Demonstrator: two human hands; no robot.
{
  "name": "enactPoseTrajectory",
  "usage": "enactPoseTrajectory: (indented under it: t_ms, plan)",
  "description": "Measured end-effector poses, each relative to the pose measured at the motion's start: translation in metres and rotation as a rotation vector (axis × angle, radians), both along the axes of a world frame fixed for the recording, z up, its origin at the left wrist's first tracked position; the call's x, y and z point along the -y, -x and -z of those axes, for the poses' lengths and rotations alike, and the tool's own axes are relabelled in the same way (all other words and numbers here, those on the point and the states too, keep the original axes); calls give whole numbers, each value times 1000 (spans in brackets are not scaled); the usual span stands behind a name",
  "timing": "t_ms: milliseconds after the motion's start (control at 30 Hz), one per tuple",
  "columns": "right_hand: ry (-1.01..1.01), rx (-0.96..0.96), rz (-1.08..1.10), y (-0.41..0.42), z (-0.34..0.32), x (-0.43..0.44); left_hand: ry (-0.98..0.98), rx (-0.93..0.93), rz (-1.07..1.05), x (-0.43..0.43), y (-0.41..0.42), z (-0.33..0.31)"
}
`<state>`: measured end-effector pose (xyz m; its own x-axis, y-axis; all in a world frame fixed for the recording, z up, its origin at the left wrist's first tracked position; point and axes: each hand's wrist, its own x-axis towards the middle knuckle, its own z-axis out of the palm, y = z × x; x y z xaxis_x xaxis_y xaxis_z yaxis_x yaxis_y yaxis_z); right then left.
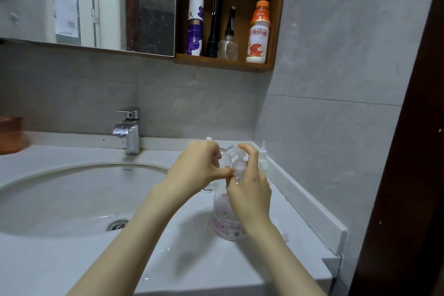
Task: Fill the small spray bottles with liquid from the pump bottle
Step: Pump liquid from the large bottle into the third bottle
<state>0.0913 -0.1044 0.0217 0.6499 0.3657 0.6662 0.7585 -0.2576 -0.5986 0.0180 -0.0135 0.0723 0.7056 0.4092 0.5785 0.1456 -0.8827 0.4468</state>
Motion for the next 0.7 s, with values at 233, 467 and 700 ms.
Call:
enactPoseTrajectory:
  t_ms: [233, 467, 700]
  plan:
    - [-11, 20, 28, 2, -1, 2, 10, 9, 30, -2, -1, -2]
    - [-49, 6, 3, 2, 1, -4, 8, -22, 80, -10, 1, -12]
    - [-78, 39, -5, -1, 4, -4, 4, 15, 86, -11, -1, -5]
